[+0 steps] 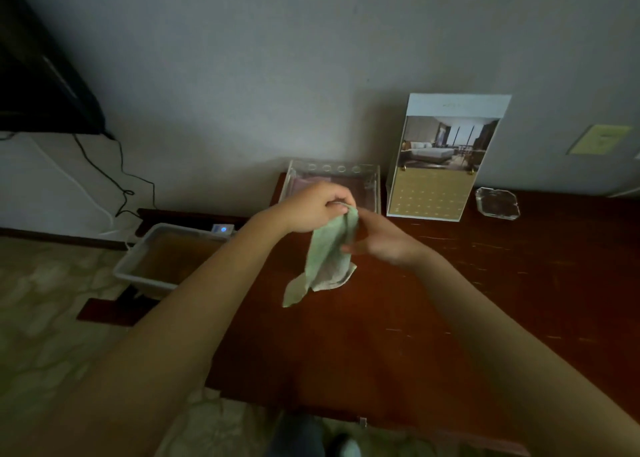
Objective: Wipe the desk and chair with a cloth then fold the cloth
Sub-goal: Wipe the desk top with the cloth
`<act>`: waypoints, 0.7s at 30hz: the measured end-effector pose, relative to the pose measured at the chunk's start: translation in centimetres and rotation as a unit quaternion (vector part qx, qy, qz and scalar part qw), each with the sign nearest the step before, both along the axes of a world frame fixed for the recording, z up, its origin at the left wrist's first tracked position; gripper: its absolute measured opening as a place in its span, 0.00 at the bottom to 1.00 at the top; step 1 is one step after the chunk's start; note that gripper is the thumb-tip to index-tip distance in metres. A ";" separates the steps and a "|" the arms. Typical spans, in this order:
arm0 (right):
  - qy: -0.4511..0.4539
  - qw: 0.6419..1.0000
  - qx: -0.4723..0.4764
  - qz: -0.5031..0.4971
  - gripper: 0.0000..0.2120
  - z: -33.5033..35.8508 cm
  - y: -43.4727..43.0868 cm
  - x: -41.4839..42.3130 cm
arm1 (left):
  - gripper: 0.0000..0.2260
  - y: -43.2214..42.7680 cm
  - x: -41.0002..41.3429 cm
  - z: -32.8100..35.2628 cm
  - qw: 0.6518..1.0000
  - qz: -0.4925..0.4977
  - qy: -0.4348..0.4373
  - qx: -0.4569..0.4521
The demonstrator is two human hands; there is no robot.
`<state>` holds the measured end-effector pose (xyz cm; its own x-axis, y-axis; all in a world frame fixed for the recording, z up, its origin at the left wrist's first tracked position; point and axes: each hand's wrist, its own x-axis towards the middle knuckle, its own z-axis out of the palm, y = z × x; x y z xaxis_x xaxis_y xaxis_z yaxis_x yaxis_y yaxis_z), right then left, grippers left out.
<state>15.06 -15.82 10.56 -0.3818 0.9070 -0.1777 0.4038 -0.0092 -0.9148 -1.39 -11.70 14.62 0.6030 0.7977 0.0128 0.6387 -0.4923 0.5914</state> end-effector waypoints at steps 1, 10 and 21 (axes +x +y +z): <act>-0.004 1.000 -0.002 0.002 0.22 0.0 0.0 0.1 | 0.07 -0.2 -0.3 0.3 1.000 0.002 0.013 0.003; -0.360 0.927 0.051 0.090 0.17 2.4 1.2 3.2 | 0.10 0.0 -1.2 2.4 0.990 0.030 0.039 0.132; -0.061 0.997 -0.014 0.038 0.27 1.6 -3.0 3.7 | 0.09 0.3 -3.7 -2.4 0.964 0.164 0.036 0.206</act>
<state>18.75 -18.78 12.15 -0.4243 0.8698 -0.2519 0.5117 0.0008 -0.8591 -5.11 -11.37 12.20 0.3306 0.8816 0.3368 0.8324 -0.4406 0.3362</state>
